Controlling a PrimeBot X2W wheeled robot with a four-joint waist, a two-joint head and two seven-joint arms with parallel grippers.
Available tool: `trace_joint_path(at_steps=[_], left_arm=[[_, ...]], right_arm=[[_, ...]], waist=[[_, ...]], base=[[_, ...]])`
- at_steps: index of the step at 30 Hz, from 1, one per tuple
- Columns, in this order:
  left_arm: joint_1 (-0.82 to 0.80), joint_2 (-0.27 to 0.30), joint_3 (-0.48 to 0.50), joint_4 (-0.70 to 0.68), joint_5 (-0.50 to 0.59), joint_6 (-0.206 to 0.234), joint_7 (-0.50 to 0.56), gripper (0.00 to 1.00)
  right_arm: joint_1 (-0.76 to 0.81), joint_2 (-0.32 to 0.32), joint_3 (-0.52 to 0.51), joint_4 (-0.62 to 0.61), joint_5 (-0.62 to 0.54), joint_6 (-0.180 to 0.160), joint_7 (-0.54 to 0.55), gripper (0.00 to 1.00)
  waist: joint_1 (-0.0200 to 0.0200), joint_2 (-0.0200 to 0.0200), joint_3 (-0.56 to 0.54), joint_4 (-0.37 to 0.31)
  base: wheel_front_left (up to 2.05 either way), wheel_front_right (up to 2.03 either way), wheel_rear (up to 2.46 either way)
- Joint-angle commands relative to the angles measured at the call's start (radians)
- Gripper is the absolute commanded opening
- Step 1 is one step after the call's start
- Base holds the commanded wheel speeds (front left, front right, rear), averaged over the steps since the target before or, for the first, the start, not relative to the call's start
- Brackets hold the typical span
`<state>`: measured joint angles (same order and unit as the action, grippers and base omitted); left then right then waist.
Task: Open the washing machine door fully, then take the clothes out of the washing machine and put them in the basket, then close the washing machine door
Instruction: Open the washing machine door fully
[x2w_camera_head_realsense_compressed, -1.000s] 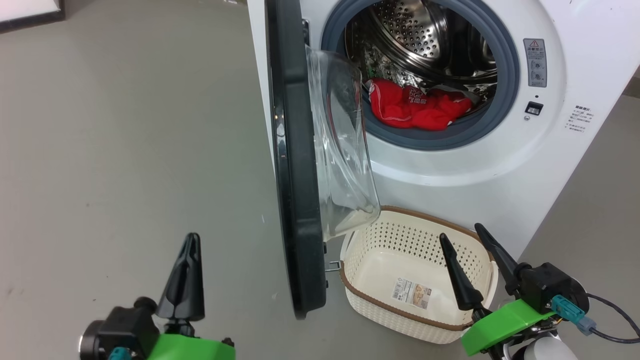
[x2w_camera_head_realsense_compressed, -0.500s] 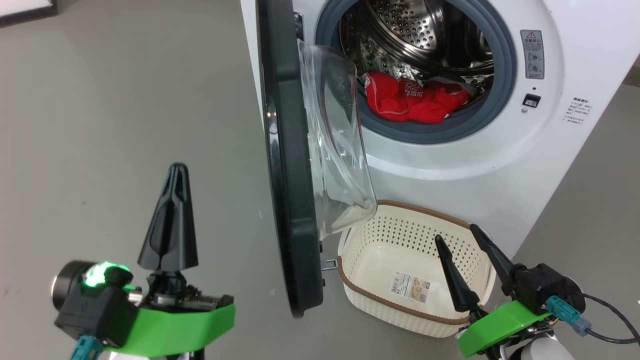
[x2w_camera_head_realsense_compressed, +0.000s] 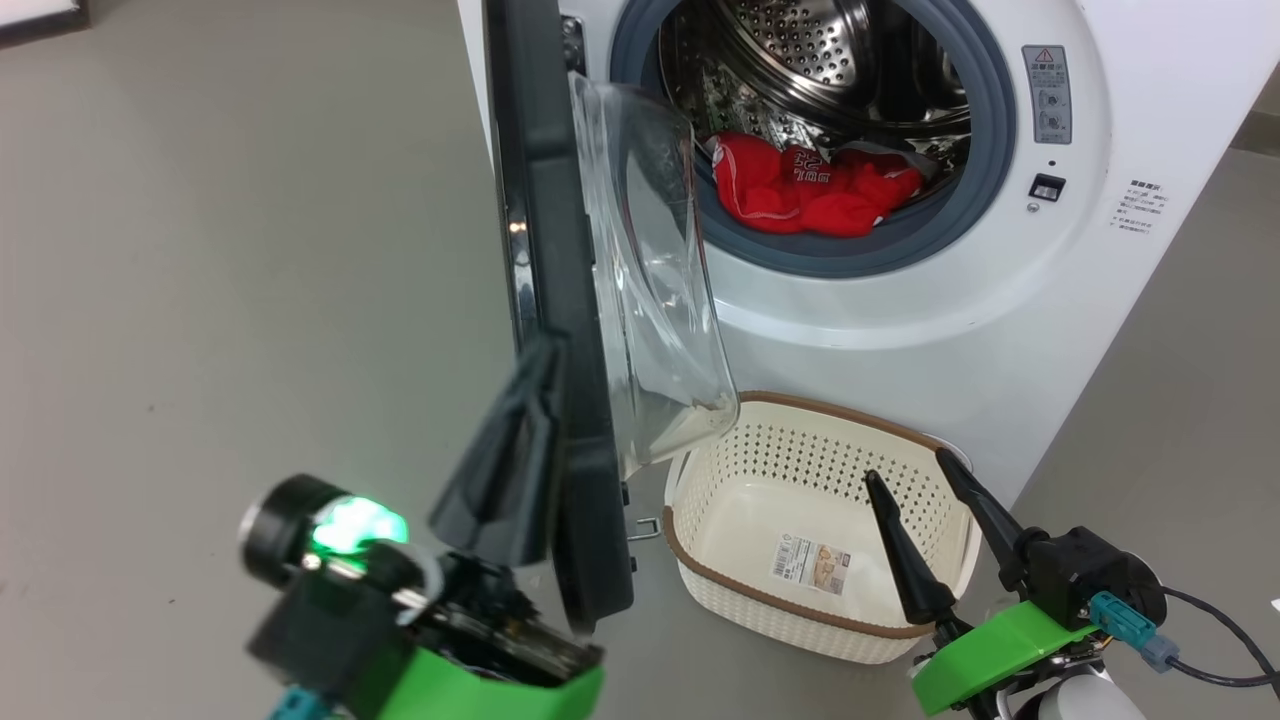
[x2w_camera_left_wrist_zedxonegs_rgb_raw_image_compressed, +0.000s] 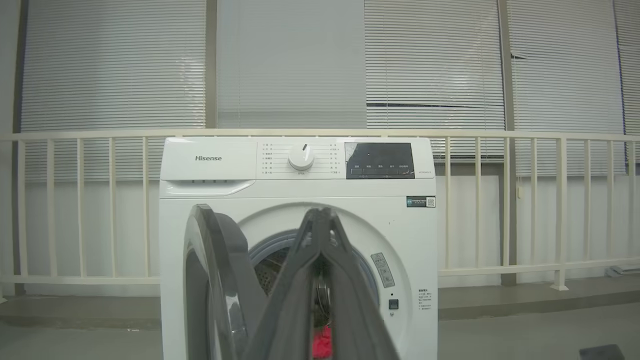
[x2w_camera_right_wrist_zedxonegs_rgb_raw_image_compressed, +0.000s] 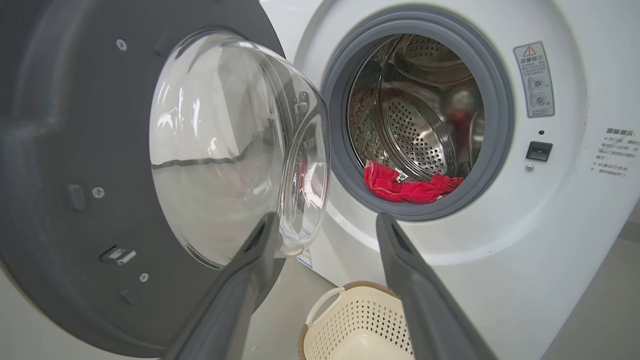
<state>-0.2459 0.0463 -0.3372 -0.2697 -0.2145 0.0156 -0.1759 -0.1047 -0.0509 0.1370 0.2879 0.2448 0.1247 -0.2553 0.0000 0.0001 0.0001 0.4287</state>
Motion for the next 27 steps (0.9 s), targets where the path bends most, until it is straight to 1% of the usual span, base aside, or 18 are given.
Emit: trace_joint_path(at_steps=[1, 8, 18, 22, 27], left_arm=[[-0.024, 0.007, 0.012, -0.014, -0.010, -0.009, 0.009, 0.00], [-0.017, 0.006, -0.081, 0.080, -0.046, -0.026, 0.042, 0.00], [-0.042, 0.005, -0.125, 0.285, -0.079, -0.029, 0.042, 0.00], [-0.056, 0.005, -0.122, 0.355, -0.080, -0.018, 0.026, 0.00], [-0.070, 0.005, -0.099, 0.418, -0.079, 0.012, 0.003, 0.00]], right_arm=[[-0.038, 0.001, 0.023, -0.026, -0.006, 0.006, -0.006, 1.00], [-0.042, 0.001, 0.023, -0.022, -0.005, 0.006, -0.006, 1.00], [-0.043, 0.001, 0.031, -0.027, -0.004, 0.006, -0.006, 1.00], [-0.042, 0.001, 0.037, -0.026, -0.004, 0.006, -0.006, 1.00], [-0.039, 0.001, 0.037, -0.029, -0.001, 0.006, -0.006, 1.00]], waist=[[0.0000, -0.0001, 0.002, -0.002], [0.0000, -0.0001, 0.003, -0.010], [0.0000, -0.0001, 0.010, -0.026], [0.0000, -0.0001, 0.009, -0.033], [0.0000, -0.0001, 0.010, -0.036]], base=[[0.00, 0.00, 0.00], [0.00, 0.00, 0.00], [0.00, 0.00, 0.00], [0.00, 0.00, 0.00], [0.00, 0.00, 0.00]])
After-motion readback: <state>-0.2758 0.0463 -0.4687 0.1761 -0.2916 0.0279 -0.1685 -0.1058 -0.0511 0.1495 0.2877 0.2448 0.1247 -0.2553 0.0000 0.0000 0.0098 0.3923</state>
